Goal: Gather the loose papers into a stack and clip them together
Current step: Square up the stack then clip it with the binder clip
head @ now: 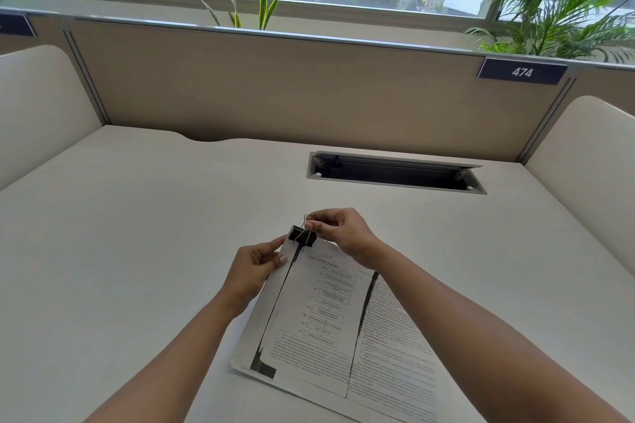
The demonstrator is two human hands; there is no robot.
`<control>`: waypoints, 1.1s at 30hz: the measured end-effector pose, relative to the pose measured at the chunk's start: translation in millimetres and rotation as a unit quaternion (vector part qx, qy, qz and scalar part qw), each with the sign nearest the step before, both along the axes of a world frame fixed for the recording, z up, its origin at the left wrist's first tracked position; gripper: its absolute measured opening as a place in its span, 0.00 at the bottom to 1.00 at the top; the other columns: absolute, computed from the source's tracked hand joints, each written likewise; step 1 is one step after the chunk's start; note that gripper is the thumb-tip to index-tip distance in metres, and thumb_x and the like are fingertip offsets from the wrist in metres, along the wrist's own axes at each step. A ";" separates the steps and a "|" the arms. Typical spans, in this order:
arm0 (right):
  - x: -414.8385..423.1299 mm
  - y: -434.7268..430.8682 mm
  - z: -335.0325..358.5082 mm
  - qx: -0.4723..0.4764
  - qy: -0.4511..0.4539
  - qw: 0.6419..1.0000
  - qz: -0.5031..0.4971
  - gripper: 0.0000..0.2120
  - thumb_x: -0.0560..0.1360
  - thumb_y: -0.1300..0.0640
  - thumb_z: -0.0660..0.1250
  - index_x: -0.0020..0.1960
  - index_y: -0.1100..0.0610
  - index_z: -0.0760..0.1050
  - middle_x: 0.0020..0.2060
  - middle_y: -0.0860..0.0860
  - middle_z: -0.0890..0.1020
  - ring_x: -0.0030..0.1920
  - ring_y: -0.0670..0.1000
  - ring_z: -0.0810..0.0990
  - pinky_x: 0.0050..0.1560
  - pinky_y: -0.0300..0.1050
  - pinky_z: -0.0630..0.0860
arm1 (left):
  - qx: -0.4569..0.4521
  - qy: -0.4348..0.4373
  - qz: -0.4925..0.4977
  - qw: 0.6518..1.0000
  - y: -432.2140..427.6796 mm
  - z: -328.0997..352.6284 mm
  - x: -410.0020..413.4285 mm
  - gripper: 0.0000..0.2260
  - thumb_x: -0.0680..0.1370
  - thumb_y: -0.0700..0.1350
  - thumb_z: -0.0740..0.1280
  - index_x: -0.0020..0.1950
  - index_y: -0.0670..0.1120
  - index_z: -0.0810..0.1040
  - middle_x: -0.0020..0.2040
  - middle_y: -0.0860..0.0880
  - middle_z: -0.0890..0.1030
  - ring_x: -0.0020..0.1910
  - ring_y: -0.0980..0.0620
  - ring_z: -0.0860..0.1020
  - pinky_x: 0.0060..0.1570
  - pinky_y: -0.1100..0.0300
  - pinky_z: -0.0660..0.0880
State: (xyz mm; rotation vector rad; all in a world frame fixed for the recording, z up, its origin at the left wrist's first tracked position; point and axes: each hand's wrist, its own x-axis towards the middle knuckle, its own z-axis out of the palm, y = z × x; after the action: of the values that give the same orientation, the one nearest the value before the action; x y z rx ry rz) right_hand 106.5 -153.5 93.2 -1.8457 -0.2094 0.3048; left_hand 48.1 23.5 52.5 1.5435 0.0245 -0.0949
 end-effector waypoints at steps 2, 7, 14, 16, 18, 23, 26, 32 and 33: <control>0.3 0.5 -0.8 -0.002 -0.002 1.000 -0.002 0.14 0.72 0.56 0.70 0.56 0.60 0.79 0.49 0.54 0.83 0.54 0.50 0.80 0.61 0.46 0.75 | 0.000 -0.002 -0.001 1.000 -1.2 0.6 -0.4 0.17 0.75 0.31 0.64 0.53 0.53 0.78 0.37 0.54 0.85 0.37 0.60 0.82 0.38 0.67 0.78; 2.0 2.0 -2.2 0.007 0.001 1.000 -0.011 0.14 0.71 0.56 0.71 0.55 0.60 0.80 0.48 0.53 0.83 0.52 0.49 0.80 0.59 0.44 0.75 | 0.000 -0.005 0.006 1.000 -2.4 2.7 0.1 0.17 0.75 0.31 0.64 0.53 0.53 0.78 0.36 0.54 0.85 0.37 0.61 0.82 0.37 0.68 0.77; -0.3 2.2 -4.1 0.017 -0.001 1.000 -0.019 0.14 0.71 0.55 0.71 0.55 0.59 0.80 0.47 0.51 0.83 0.52 0.48 0.80 0.58 0.42 0.75 | -0.003 -0.006 0.004 1.000 -3.0 2.5 0.2 0.17 0.75 0.32 0.64 0.54 0.52 0.78 0.36 0.54 0.85 0.37 0.60 0.82 0.37 0.68 0.77; -0.5 3.1 -4.7 0.020 0.001 1.000 -0.020 0.14 0.71 0.55 0.71 0.55 0.59 0.80 0.47 0.51 0.83 0.53 0.48 0.80 0.58 0.42 0.75 | -0.004 -0.005 0.008 1.000 -2.3 1.7 -0.1 0.17 0.75 0.32 0.64 0.54 0.52 0.78 0.36 0.54 0.85 0.37 0.60 0.82 0.37 0.68 0.77; -0.8 3.7 -5.1 0.017 0.005 1.000 -0.016 0.14 0.72 0.55 0.70 0.56 0.59 0.79 0.48 0.51 0.83 0.53 0.48 0.79 0.58 0.41 0.74 | -0.007 -0.003 0.010 1.000 -2.1 0.8 -0.2 0.17 0.75 0.31 0.64 0.53 0.53 0.78 0.36 0.54 0.85 0.36 0.60 0.82 0.36 0.68 0.77; -0.9 2.0 -4.3 -0.005 0.021 1.000 0.016 0.19 0.73 0.53 0.68 0.62 0.58 0.76 0.54 0.51 0.81 0.59 0.48 0.77 0.64 0.43 0.71 | -0.011 0.006 0.014 1.000 -1.2 -1.5 -0.7 0.16 0.75 0.32 0.64 0.54 0.52 0.78 0.37 0.52 0.86 0.36 0.58 0.83 0.35 0.66 0.78; -2.2 -3.3 -4.0 -0.047 0.035 0.997 0.042 0.27 0.73 0.51 0.68 0.69 0.57 0.68 0.60 0.51 0.79 0.60 0.47 0.74 0.61 0.41 0.68 | -0.020 0.014 0.027 0.999 0.3 -5.1 -0.3 0.16 0.75 0.32 0.65 0.58 0.49 0.77 0.37 0.51 0.86 0.36 0.56 0.83 0.35 0.65 0.78; 0.9 -25.8 -17.3 -0.186 0.001 0.982 0.035 0.25 0.71 0.50 0.71 0.66 0.57 0.71 0.58 0.54 0.79 0.57 0.49 0.76 0.60 0.41 0.70 | -0.045 0.036 0.062 0.996 3.5 -11.3 1.5 0.18 0.75 0.31 0.63 0.62 0.46 0.74 0.33 0.53 0.85 0.32 0.60 0.82 0.32 0.68 0.77; 2.1 -30.3 -19.9 -0.210 -0.006 0.977 0.028 0.24 0.71 0.50 0.70 0.65 0.57 0.72 0.58 0.55 0.80 0.58 0.50 0.76 0.61 0.42 0.71 | -0.048 0.040 0.066 0.996 4.6 -12.7 1.8 0.18 0.75 0.31 0.63 0.63 0.46 0.74 0.33 0.53 0.85 0.32 0.59 0.82 0.33 0.68 0.77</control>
State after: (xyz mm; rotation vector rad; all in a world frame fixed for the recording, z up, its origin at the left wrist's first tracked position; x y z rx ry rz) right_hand 108.6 -183.8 73.3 -2.2625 -0.2175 0.4015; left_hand 49.9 28.1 39.9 1.4381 0.1838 -0.0522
